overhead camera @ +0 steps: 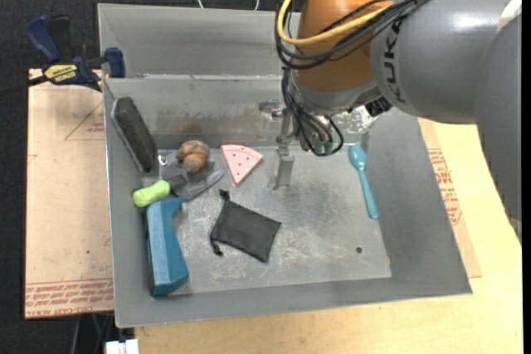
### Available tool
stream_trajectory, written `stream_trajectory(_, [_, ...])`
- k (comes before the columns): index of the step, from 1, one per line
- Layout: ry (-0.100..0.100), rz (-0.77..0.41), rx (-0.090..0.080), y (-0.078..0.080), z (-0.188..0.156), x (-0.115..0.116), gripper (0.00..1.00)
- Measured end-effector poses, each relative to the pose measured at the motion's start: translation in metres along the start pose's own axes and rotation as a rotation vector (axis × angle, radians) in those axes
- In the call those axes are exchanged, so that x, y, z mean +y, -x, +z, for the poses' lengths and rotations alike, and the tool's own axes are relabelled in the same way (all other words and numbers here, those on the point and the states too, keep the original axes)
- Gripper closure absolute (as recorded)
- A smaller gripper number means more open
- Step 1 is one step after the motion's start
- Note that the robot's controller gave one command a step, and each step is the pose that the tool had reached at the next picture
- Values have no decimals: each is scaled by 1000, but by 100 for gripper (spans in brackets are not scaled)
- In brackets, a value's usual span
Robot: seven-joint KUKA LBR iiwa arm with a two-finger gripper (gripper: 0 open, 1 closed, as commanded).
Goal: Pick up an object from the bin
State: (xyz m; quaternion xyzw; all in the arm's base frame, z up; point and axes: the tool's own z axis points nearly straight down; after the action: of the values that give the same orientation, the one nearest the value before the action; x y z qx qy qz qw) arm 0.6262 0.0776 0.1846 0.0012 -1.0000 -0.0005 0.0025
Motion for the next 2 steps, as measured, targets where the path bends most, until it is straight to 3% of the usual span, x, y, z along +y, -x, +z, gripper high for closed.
stream_trajectory(1, [1,1,-7,1,-5,0,0])
stream_trajectory(2, [0,-45,-7,-1,17,55,0])
